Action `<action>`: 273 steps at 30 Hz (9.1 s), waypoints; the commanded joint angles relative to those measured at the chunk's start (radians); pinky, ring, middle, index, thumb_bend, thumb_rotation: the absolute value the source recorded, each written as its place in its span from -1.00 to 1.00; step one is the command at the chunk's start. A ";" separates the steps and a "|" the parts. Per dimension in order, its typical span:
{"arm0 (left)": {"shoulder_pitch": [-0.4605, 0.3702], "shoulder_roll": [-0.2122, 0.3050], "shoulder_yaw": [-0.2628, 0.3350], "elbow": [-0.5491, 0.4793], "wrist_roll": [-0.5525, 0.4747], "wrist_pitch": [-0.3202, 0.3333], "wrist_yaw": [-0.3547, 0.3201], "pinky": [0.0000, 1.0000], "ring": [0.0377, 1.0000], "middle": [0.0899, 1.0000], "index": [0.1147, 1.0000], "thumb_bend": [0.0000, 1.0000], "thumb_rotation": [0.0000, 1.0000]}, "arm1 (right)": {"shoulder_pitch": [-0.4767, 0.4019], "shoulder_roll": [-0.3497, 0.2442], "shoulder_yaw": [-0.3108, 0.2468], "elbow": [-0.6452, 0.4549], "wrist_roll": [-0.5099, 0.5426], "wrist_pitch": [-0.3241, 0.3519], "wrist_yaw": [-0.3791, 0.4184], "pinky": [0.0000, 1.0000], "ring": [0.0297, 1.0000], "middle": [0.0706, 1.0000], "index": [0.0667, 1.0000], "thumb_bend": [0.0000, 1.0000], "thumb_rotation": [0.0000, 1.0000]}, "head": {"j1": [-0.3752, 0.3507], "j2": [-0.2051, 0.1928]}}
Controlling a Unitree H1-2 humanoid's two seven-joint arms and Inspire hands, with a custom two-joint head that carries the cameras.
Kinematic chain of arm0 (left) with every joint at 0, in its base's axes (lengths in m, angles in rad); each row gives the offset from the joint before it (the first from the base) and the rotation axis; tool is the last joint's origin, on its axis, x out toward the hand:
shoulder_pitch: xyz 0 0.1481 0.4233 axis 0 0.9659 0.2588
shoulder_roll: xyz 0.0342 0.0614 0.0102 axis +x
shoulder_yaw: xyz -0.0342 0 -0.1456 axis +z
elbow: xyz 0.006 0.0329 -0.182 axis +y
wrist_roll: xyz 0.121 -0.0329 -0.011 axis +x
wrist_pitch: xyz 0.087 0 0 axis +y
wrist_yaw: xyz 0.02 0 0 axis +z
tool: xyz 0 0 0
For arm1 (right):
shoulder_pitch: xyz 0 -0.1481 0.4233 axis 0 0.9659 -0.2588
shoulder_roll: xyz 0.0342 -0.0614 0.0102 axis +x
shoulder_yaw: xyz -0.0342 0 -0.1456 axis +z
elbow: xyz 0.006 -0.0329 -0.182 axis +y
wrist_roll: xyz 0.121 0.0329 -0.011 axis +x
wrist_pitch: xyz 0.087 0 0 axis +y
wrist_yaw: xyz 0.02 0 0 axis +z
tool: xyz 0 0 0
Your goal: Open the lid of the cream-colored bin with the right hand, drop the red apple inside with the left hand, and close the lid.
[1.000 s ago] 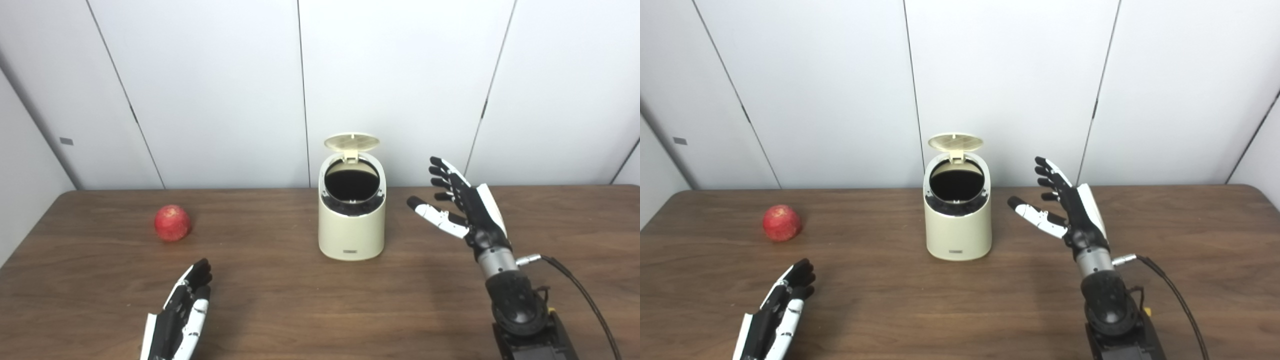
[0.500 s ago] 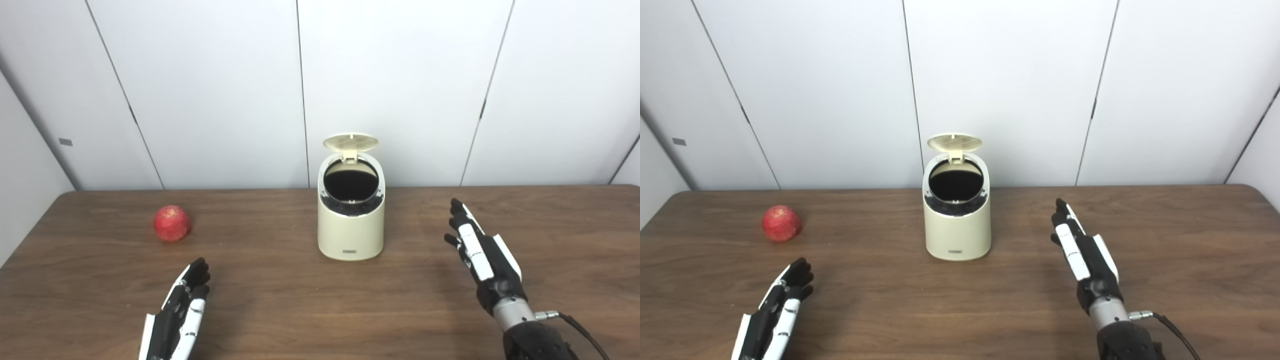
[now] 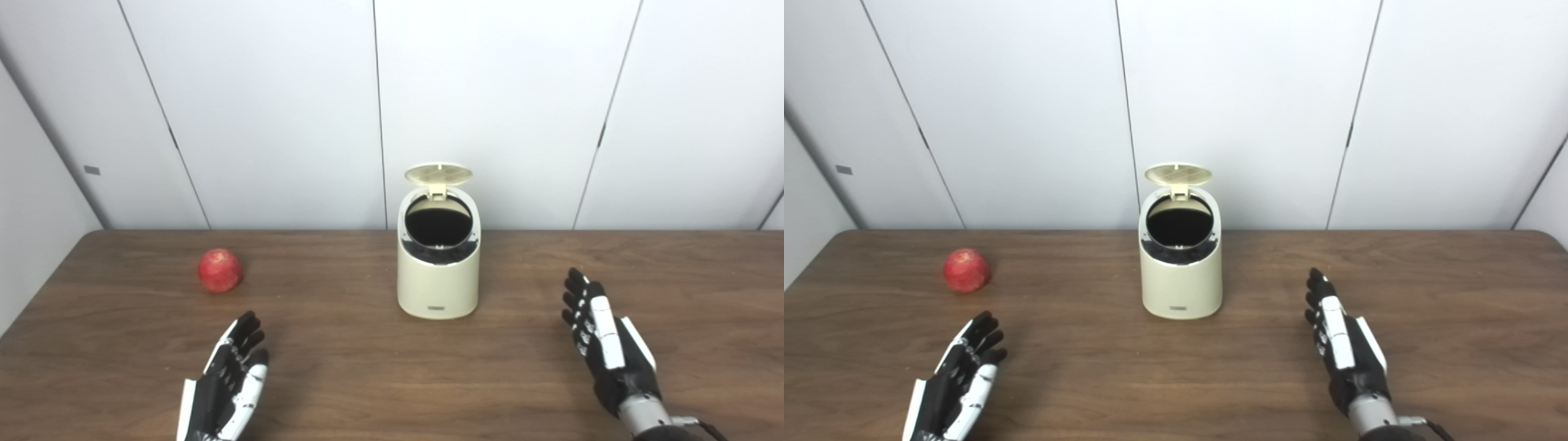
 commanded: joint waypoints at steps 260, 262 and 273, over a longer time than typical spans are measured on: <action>-0.896 -0.010 -0.385 0.643 0.685 -0.036 0.443 -0.14 -0.05 -0.04 -0.24 -0.05 -1.00 | 0.014 0.073 0.125 -0.200 -0.153 0.036 -0.074 0.77 0.81 0.77 0.84 0.01 1.00 | -0.297 -0.049; -0.901 -0.007 -0.390 0.657 0.686 -0.041 0.452 -0.15 -0.05 -0.04 -0.24 -0.05 -1.00 | 0.015 0.073 0.125 -0.203 -0.151 0.037 -0.072 0.78 0.81 0.76 0.84 0.02 1.00 | -0.293 -0.047; -0.906 0.020 -0.430 0.680 0.756 -0.016 0.486 -0.17 -0.05 -0.05 -0.22 -0.05 -1.00 | 0.017 0.062 0.126 -0.216 -0.141 0.048 -0.061 0.73 0.77 0.71 0.83 0.08 1.00 | -0.286 -0.039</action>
